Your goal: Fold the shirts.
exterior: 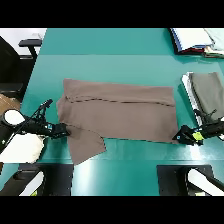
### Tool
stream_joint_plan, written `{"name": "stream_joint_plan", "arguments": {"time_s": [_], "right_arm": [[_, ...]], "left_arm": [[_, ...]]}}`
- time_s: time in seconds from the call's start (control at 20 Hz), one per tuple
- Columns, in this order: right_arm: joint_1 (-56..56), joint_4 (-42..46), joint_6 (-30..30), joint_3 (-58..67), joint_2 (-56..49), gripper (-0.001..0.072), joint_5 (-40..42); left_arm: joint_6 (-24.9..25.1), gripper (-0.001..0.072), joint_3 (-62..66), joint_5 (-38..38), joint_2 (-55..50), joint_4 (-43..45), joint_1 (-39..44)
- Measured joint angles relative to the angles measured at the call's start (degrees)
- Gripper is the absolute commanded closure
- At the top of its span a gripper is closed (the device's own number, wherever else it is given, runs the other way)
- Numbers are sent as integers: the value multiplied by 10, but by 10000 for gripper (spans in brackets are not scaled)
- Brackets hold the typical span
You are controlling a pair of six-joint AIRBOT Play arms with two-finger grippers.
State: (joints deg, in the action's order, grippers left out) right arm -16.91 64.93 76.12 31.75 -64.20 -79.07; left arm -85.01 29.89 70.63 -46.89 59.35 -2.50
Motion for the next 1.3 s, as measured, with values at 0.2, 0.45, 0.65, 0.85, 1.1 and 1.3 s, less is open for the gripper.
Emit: {"name": "stream_joint_plan", "arguments": {"time_s": [0.2,0.45,0.65,0.85,1.1,1.3], "right_arm": [[41,10,-2,27,-15,697,-2],[61,79,-3,79,49,697,-66],[64,133,1,117,121,698,-122],[74,139,14,179,115,698,-124],[125,140,17,294,-16,698,-71],[150,130,18,393,-140,697,-45]], "left_arm": [[0,687,20,23,8,32,0],[-17,687,33,89,87,68,0],[-31,687,39,170,146,53,0],[-37,686,56,156,140,40,0],[7,684,138,40,15,46,0],[55,682,223,-41,-125,47,1]]}}
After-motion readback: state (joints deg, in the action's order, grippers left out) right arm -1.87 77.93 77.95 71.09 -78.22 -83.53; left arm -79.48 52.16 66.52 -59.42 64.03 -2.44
